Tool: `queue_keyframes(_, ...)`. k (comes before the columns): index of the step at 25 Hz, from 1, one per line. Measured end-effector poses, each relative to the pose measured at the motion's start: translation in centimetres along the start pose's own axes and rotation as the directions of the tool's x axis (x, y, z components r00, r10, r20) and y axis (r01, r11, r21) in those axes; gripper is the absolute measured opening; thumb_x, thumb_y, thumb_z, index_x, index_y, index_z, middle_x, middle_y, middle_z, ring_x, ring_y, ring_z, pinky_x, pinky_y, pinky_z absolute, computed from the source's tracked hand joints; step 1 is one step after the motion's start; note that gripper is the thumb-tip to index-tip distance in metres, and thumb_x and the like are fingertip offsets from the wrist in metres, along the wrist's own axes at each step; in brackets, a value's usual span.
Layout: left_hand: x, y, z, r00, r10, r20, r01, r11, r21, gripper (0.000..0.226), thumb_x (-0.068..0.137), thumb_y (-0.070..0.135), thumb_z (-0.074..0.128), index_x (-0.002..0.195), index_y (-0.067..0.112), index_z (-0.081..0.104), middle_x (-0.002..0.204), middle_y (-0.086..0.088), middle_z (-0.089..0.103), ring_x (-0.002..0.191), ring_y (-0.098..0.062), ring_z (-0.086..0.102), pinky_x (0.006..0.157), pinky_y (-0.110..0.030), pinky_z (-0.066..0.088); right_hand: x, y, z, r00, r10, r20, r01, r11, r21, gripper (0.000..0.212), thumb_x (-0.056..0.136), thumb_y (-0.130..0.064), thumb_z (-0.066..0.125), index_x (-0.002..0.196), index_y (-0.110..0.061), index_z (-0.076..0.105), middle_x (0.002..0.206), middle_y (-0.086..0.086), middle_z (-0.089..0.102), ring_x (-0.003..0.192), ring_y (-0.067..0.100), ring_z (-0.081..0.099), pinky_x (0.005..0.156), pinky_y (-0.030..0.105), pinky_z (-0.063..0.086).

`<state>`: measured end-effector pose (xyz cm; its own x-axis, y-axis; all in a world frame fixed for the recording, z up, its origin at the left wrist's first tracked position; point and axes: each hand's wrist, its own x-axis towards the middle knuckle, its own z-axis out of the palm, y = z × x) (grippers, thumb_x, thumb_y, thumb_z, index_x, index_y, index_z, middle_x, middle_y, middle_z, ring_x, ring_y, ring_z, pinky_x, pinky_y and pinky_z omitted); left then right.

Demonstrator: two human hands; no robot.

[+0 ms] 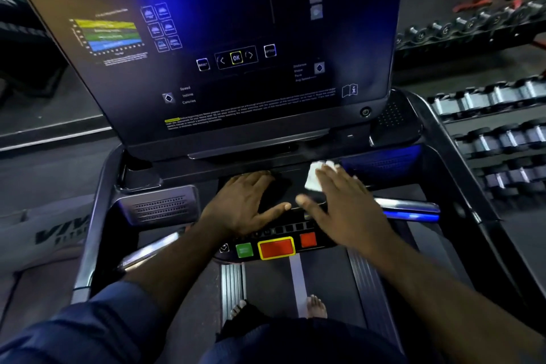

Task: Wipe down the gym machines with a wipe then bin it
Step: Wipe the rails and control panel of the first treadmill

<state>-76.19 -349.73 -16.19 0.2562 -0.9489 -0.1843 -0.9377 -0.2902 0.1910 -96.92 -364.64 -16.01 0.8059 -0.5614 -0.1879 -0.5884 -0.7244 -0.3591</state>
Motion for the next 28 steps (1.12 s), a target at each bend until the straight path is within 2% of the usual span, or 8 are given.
queue_keyframes(2,-0.1,0.0,0.0,1.0,-0.023,0.008,0.023,1.0,0.001,0.095,0.091,0.089,0.019,0.154,0.021,0.041,0.159,-0.005,0.046,0.142,-0.023,0.046,0.119,-0.046,0.037,2.3,1.0,-0.5,0.999,0.034,0.037,-0.035,0.999,0.04,0.107,0.087,-0.091,0.009,0.163,-0.017,0.023,0.173,0.003,0.017,0.16,0.018,0.008,0.129,0.043,0.013)
queue_keyframes(7,-0.2,0.0,-0.1,0.999,-0.036,-0.024,0.036,0.999,0.002,0.084,0.095,0.083,0.024,0.144,0.02,0.05,0.147,-0.005,0.057,0.13,-0.025,0.054,0.109,-0.046,0.044,-3.4,-1.7,0.1,0.997,-0.066,0.036,0.071,0.984,-0.163,0.118,0.084,-0.095,0.009,0.165,-0.008,0.011,0.173,0.012,0.003,0.16,0.027,0.002,0.13,0.045,0.008)
queue_keyframes(11,-1.3,-0.5,-0.5,0.955,-0.048,-0.294,-0.012,0.98,-0.198,0.049,0.104,0.056,0.042,0.115,0.015,0.067,0.114,-0.004,0.069,0.104,-0.024,0.062,0.09,-0.044,0.051,-4.3,-6.3,1.5,0.978,-0.182,0.103,0.197,0.968,-0.154,0.119,0.086,-0.094,0.008,0.165,-0.006,0.005,0.173,0.016,0.003,0.16,0.028,-0.002,0.13,0.047,0.002)
queue_keyframes(14,-3.5,-2.4,-0.2,0.849,-0.278,-0.449,0.055,0.892,-0.448,0.04,0.107,0.043,0.045,0.105,0.013,0.071,0.104,-0.001,0.071,0.097,-0.02,0.062,0.087,-0.044,0.049,-1.5,-10.6,3.2,0.948,-0.29,0.132,0.308,0.94,-0.147,0.113,0.087,-0.091,0.012,0.165,-0.009,0.011,0.173,0.015,0.008,0.16,0.028,0.005,0.13,0.045,0.002)
queue_keyframes(17,-6.5,-5.4,0.7,0.786,-0.448,-0.427,0.16,0.813,-0.56,0.041,0.108,0.045,0.042,0.106,0.015,0.07,0.105,0.001,0.069,0.1,-0.016,0.06,0.091,-0.04,0.049,2.0,-14.7,4.8,0.908,-0.386,0.164,0.403,0.911,-0.084,0.107,0.087,-0.092,0.013,0.166,-0.018,0.014,0.173,0.004,0.014,0.159,0.017,0.011,0.13,0.042,0.004)
queue_keyframes(21,-10.7,-10.4,0.2,0.778,-0.556,-0.294,0.198,0.66,-0.725,0.032,0.107,0.044,0.044,0.095,0.023,0.066,0.088,0.009,0.068,0.083,-0.007,0.062,0.076,-0.03,0.045,4.9,-18.9,6.7,0.888,-0.407,0.214,0.427,0.903,-0.056,0.102,0.089,-0.09,0.013,0.167,-0.023,0.005,0.173,-0.007,-0.001,0.159,0.009,0.001,0.13,0.043,0.009)
queue_keyframes(25,-13.1,-14.3,1.5,0.842,-0.482,-0.243,0.222,0.72,-0.658,0.024,0.102,0.032,0.056,0.111,0.014,0.07,0.103,-0.001,0.072,0.096,-0.017,0.065,0.086,-0.037,0.052,7.4,-21.0,6.7,0.879,-0.352,0.321,0.389,0.92,-0.057,0.091,0.096,-0.079,0.023,0.166,-0.026,0.0,0.172,-0.011,-0.008,0.158,0.005,-0.009,0.129,0.036,0.001)
queue_keyframes(28,-14.1,-16.4,1.7,0.865,-0.454,-0.214,0.22,0.727,-0.65,0.022,0.1,0.025,0.064,0.118,0.014,0.069,0.112,-0.001,0.07,0.105,-0.017,0.064,0.091,-0.037,0.053,7.1,-22.4,7.1,0.903,-0.337,0.266,0.359,0.932,-0.041,0.074,0.107,-0.053,0.041,0.167,-0.025,0.008,0.172,-0.011,-0.001,0.158,0.006,-0.001,0.13,0.034,0.007)
